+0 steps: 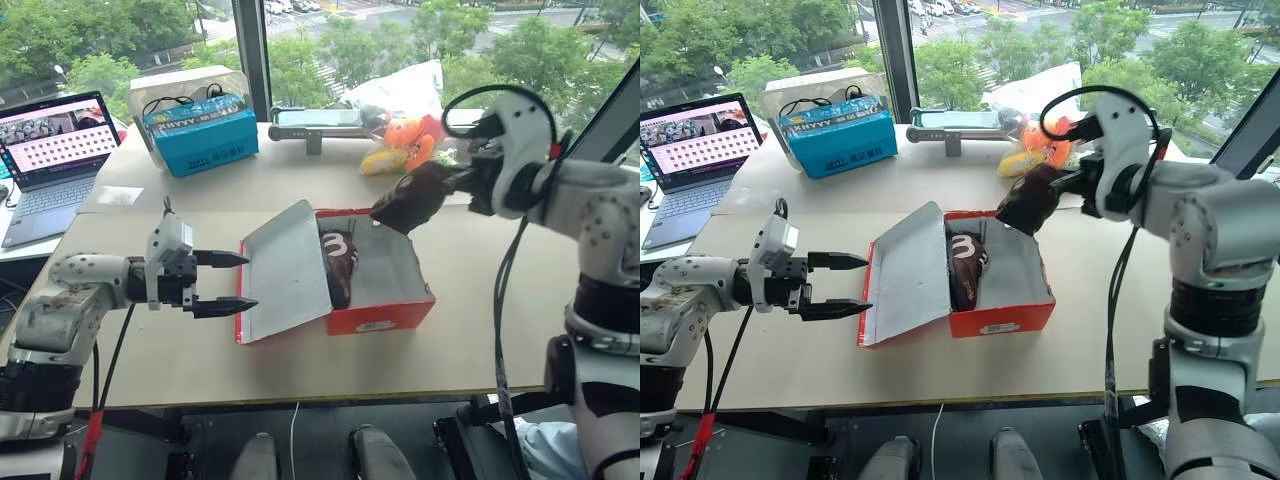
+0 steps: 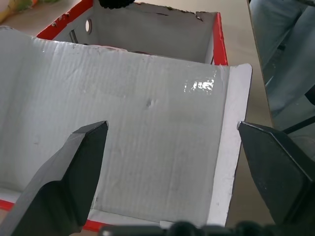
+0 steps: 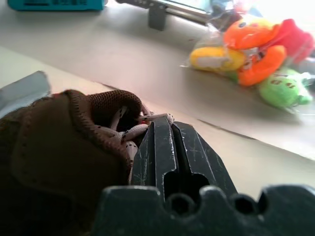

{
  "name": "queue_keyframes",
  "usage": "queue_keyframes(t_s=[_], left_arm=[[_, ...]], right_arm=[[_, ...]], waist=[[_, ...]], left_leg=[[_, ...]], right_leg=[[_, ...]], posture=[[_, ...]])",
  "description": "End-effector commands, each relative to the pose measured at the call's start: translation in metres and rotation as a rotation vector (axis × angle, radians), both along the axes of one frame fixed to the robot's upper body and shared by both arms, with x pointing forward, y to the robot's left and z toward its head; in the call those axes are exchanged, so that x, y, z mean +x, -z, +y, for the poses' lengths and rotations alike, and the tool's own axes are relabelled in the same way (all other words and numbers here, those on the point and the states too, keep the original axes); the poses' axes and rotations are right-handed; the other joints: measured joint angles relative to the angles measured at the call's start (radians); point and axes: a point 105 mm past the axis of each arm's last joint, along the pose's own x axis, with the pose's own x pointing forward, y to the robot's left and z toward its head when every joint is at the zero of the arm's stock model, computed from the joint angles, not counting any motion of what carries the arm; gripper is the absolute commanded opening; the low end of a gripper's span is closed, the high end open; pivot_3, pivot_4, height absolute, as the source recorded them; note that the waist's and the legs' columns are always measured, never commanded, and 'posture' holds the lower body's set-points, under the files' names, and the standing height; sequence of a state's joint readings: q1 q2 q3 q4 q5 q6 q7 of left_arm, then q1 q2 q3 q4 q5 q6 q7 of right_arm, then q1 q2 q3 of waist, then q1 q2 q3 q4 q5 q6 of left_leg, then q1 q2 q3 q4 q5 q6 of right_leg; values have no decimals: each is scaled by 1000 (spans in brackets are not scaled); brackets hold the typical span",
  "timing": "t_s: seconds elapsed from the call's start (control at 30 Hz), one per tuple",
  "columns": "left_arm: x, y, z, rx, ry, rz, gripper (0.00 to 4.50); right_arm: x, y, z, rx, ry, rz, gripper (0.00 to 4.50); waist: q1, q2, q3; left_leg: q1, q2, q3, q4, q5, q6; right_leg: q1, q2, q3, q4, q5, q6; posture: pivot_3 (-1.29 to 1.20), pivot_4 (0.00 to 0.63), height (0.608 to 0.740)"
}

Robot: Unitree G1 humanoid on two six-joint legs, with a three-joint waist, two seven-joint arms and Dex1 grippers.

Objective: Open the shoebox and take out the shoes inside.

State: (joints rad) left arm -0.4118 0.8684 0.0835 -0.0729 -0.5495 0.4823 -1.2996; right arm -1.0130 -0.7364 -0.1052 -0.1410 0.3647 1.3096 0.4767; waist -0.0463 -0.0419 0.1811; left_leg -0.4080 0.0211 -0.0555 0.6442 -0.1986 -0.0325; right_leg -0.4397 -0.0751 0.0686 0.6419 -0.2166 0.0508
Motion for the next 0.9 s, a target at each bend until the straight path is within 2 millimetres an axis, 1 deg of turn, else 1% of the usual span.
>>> queue_keyframes(t_s=[0.03,0.1,0.2,0.27,0.33,0.37,0.43,0.47,0.53,0.63,0.7,0.77,0.83,0.9], left_arm=[[-1,-7,-3,4,17,-36,4500],[-1,-7,-3,3,17,-36,4500],[-1,-7,-3,3,16,-33,4500],[-2,-7,-3,3,15,-33,4500],[-2,-7,-3,1,14,-33,4500],[-3,-7,-3,1,14,-33,4500],[-2,-7,-3,1,11,-32,4500],[-3,-6,-3,1,10,-32,4500],[-3,-6,-3,1,10,-32,4500],[-5,-6,-3,-2,8,-29,4500],[-6,-5,-2,-2,5,-27,4500],[-7,-4,-2,-1,2,-23,4500],[-7,-4,-2,-1,1,-21,4500],[-7,-4,-2,-1,1,-21,4500]], right_arm=[[7,-22,-11,-37,16,-93,84],[11,-28,-13,-35,12,-105,84],[16,-37,-13,-63,6,-137,84],[25,-32,-22,-133,31,-140,84],[34,-17,-33,-200,44,-125,84],[39,-6,-40,-235,58,-107,84],[48,20,-55,-299,76,-57,84],[51,39,-63,-322,82,-8,84],[54,65,-75,-380,92,55,84],[54,95,-78,-365,77,120,84],[53,108,-81,-377,77,151,84],[52,114,-77,-320,67,159,84],[51,115,-74,-275,64,159,84],[52,111,-72,-234,72,146,84]], waist=[[-3,0,0],[-6,1,1],[-10,6,4],[-12,7,5],[-12,7,5],[-13,7,5],[-13,7,5],[-13,7,5],[-12,7,5],[-15,9,7],[-21,9,7],[-21,9,7],[-25,9,7],[-29,9,7]], left_leg=[[0,0,0,0,0,0],[0,0,1,0,0,0],[0,0,1,0,0,0],[0,0,1,0,0,0],[-1,0,0,0,0,0],[-1,0,0,0,0,0],[-1,-1,1,0,0,0],[-1,-1,1,0,0,0],[-1,-2,1,0,0,0],[-1,-2,1,0,0,0],[-1,-2,1,0,0,0],[1,-2,1,0,0,0],[1,-2,1,1,0,0],[2,-2,1,1,0,0]], right_leg=[[0,0,0,0,0,0],[0,0,1,0,0,0],[0,0,1,0,0,0],[-1,0,1,0,0,0],[-1,0,1,0,0,0],[-1,0,1,0,0,0],[0,-1,1,-1,0,0],[0,-1,1,-1,0,1],[0,-2,1,-1,0,1],[0,-2,1,0,0,1],[0,-1,1,0,0,1],[1,-1,1,0,0,1],[2,-1,1,0,1,1],[2,-1,2,2,1,1]], posture=[[0,150,706],[0,150,706],[0,150,706],[0,150,706],[0,150,706],[0,150,706],[0,150,706],[0,150,706],[0,150,706],[0,150,706],[0,150,706],[0,150,706],[0,150,706],[0,150,706]])
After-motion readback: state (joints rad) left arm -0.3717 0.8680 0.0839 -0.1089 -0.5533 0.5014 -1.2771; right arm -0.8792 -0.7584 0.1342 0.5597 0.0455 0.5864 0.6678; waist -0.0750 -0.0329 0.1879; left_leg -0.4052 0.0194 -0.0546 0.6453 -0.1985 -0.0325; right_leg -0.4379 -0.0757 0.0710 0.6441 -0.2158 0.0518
